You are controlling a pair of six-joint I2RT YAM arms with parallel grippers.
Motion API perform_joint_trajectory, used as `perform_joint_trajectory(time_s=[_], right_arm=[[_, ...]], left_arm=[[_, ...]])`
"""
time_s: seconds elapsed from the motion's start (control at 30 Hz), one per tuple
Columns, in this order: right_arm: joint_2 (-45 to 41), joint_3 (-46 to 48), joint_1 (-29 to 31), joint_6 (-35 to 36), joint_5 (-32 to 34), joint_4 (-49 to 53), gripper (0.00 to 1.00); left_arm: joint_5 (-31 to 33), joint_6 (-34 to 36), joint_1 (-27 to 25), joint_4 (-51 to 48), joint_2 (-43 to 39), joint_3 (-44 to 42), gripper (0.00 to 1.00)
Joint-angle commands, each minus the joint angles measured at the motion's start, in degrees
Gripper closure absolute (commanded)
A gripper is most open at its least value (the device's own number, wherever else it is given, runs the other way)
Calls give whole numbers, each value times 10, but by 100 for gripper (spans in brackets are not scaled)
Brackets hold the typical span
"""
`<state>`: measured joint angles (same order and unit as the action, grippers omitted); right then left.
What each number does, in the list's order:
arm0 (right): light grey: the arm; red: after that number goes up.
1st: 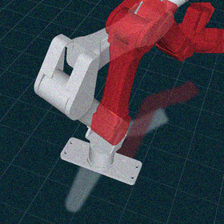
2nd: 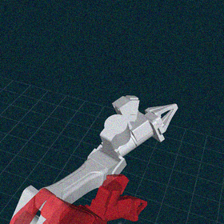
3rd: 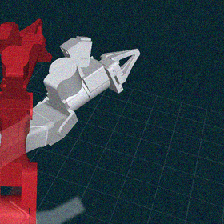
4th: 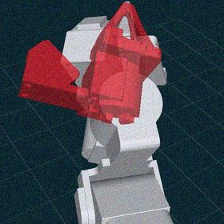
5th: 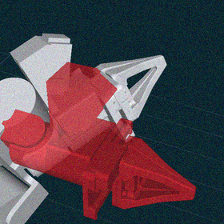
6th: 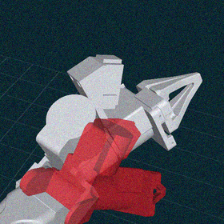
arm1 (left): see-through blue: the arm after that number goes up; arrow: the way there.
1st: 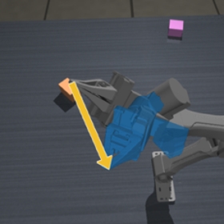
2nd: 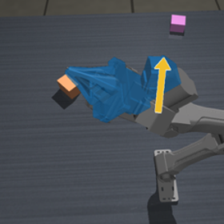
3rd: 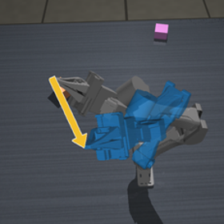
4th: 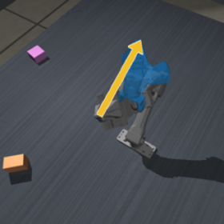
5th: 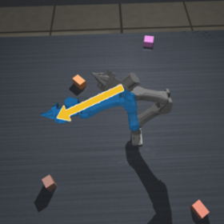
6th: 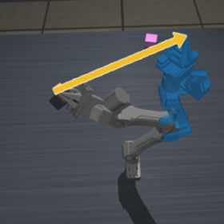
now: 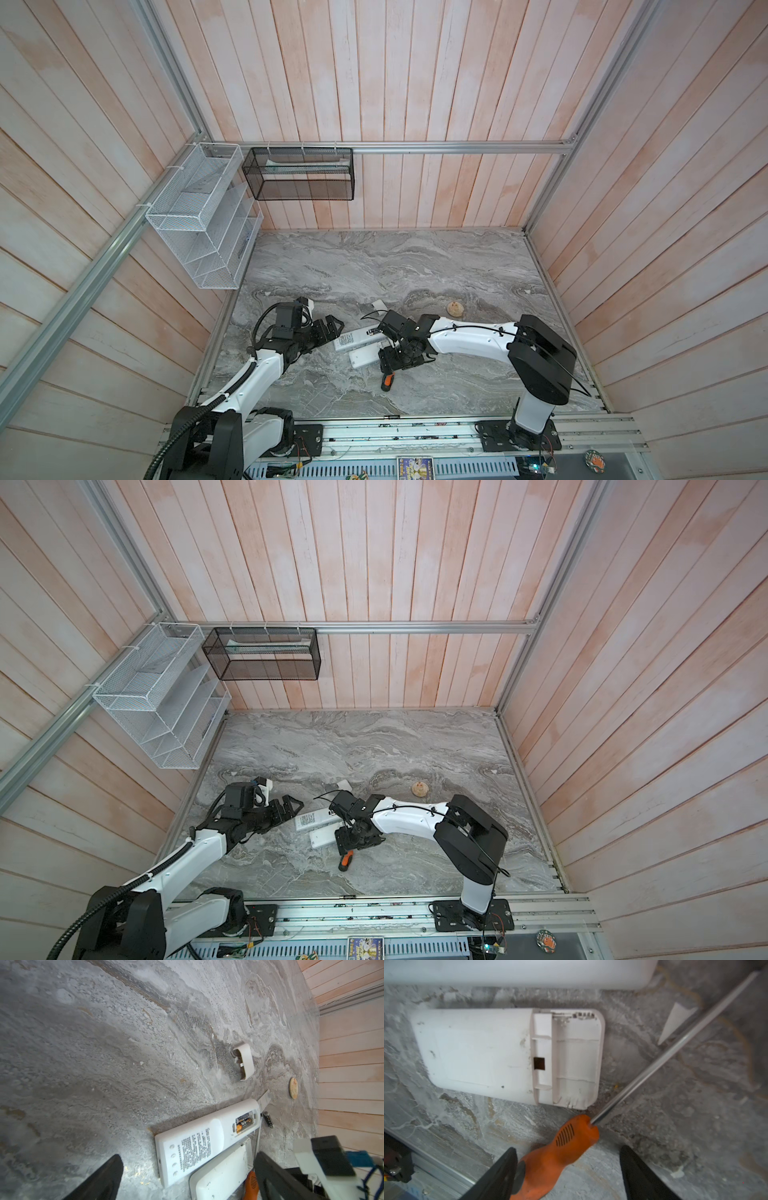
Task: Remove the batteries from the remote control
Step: 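Lower the remote with the left gripper while the right gripper grasps the screwdriver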
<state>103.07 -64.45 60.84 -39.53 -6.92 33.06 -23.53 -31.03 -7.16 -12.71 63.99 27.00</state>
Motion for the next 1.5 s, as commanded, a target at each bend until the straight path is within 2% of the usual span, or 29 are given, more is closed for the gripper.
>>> perform_joint_trajectory(time_s=[0.0,0.4,0.77,1.07,1.23,1.37,1.47], right_arm=[[17,-13,14,-5,23,43,28],[1,11,17,-8,39,62,42],[-32,54,3,-13,50,58,75],[-91,82,-32,2,67,48,88],[-154,84,-46,52,61,23,90],[-236,92,-72,117,15,-22,91],[-298,106,-87,165,-24,-72,93]], left_arm=[[9,8,2,-7,-11,9,0],[-4,9,2,-10,-19,11,0],[-12,4,2,-10,-27,11,0],[-22,2,2,-22,-35,23,0],[-78,2,2,-17,-46,40,0],[-162,-4,2,-6,-49,57,0],[-226,-36,2,37,-66,58,0]])
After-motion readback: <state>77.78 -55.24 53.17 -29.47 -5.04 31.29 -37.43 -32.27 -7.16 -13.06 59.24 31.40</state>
